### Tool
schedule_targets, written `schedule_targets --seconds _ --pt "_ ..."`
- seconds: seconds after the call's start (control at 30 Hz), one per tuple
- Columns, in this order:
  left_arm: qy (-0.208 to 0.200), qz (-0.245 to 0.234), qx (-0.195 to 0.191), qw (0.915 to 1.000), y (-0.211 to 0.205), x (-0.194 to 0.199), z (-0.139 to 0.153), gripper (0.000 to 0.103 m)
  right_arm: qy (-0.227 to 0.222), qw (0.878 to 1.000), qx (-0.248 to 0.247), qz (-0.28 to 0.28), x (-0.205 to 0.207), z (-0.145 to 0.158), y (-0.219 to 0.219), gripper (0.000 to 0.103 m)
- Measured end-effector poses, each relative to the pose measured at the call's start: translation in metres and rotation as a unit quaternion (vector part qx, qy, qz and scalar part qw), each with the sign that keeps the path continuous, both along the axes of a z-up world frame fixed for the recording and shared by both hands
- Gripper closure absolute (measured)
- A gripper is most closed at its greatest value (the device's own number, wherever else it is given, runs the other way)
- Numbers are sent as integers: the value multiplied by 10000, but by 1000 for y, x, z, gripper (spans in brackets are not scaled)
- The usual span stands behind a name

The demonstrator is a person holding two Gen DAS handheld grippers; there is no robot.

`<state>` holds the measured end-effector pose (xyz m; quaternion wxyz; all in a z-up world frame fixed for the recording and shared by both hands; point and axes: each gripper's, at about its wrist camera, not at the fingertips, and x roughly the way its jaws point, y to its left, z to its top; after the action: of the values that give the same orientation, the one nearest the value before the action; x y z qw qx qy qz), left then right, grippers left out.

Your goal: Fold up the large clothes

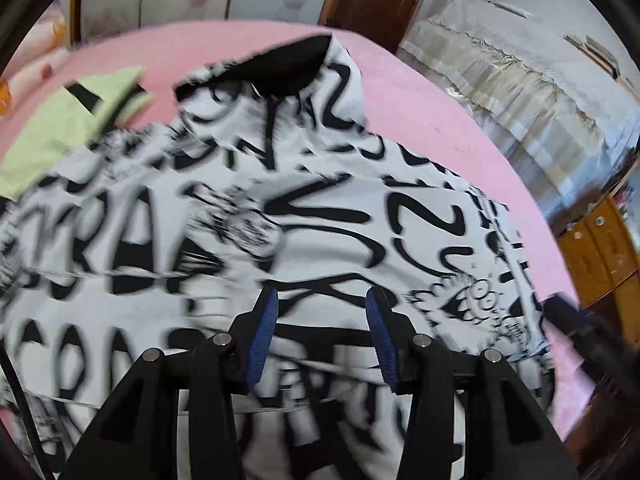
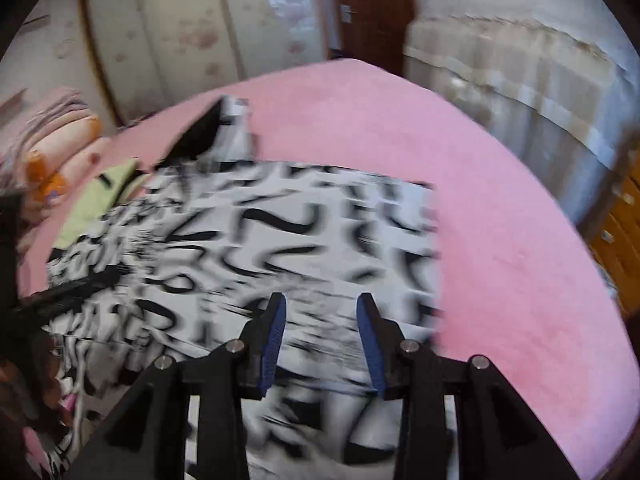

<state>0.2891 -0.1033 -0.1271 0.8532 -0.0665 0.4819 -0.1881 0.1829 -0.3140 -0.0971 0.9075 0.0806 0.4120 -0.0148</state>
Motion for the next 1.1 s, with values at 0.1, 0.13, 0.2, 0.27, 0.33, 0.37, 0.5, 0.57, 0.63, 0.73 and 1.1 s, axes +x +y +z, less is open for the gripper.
schedule_targets --seconds 0.1,0.13,0.2,0.27,0.33,0.37,0.5,0.57,0.63,0.73,1.1 --pt "268 141 -77 9995 -9 11 -19 59 484 9975 109 505 24 -24 31 66" --pt "350 173 -44 9992 -13 16 -28 59 687 9957 99 620 31 -34 39 66" --pt "513 119 92 9986 -20 16 -41 59 1006 9927 -16 661 39 -57 44 66" --pt "551 29 292 9981 -23 16 -51 59 1173 9918 -170 469 40 -72 32 69" --pt "481 -15 334 9983 -19 16 -51 59 1179 9926 -201 223 35 -75 11 69" --pt "473 18 390 9981 -15 18 -51 59 1169 9928 -253 37 31 -75 -3 69" --pt "551 21 198 9983 7 25 -51 59 1176 9922 -243 -334 11 -75 -60 102" --pt "551 20 127 9984 14 25 -50 59 1189 9925 10 -272 10 -71 -71 103" --pt "571 18 72 9983 17 25 -48 59 1226 9921 87 -265 9 -68 -73 103" --pt "615 97 30 9981 20 28 -41 57 1238 9919 -100 -253 13 -61 -59 98" --pt "461 338 -137 9983 -9 83 -18 44 758 9961 119 433 113 -29 2 78"
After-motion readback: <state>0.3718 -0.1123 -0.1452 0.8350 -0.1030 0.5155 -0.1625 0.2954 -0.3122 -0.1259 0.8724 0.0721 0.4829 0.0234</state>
